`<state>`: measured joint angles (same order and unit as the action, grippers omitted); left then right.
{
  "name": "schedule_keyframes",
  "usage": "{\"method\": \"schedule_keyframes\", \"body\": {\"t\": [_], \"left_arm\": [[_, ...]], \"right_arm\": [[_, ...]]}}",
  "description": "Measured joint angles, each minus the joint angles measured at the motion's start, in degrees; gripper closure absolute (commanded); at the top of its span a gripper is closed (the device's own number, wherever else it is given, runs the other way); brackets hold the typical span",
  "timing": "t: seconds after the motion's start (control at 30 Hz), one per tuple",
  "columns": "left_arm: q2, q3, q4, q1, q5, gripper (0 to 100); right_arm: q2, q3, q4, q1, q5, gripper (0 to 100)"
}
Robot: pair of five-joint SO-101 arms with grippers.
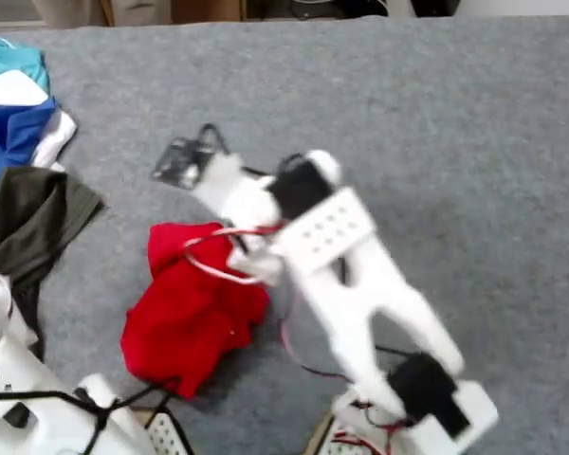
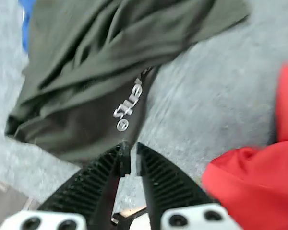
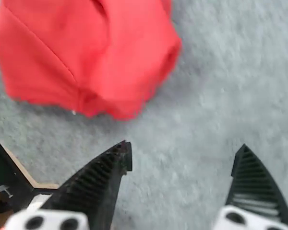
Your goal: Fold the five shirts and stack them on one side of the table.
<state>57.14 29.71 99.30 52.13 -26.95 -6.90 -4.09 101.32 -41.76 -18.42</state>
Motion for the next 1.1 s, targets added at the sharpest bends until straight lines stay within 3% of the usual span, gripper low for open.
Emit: {"method": "schedule_keyframes", "body": {"t": [0.37,0.43,0.6,0.7,1.1], "left_arm": [[0.1,10.9,-8.9,7.7,-0.6,98],[0.1,11.0,-9.0,7.7,-0.6,98],[0.1,11.1,-9.2,7.7,-0.6,98],[0.1,11.1,-9.2,7.7,-0.6,98],[0.1,11.1,-9.2,4.9,-0.6,98]], "right_arm": [[20.0,-13.7,0.0,-5.6,1.1,67.0],[23.6,-14.0,0.0,-5.6,1.1,71.9],[27.8,-14.0,0.0,-5.6,1.1,94.5],[28.0,-14.1,0.0,-5.4,1.1,93.9],[24.8,-14.1,0.0,8.5,4.1,95.2]]}}
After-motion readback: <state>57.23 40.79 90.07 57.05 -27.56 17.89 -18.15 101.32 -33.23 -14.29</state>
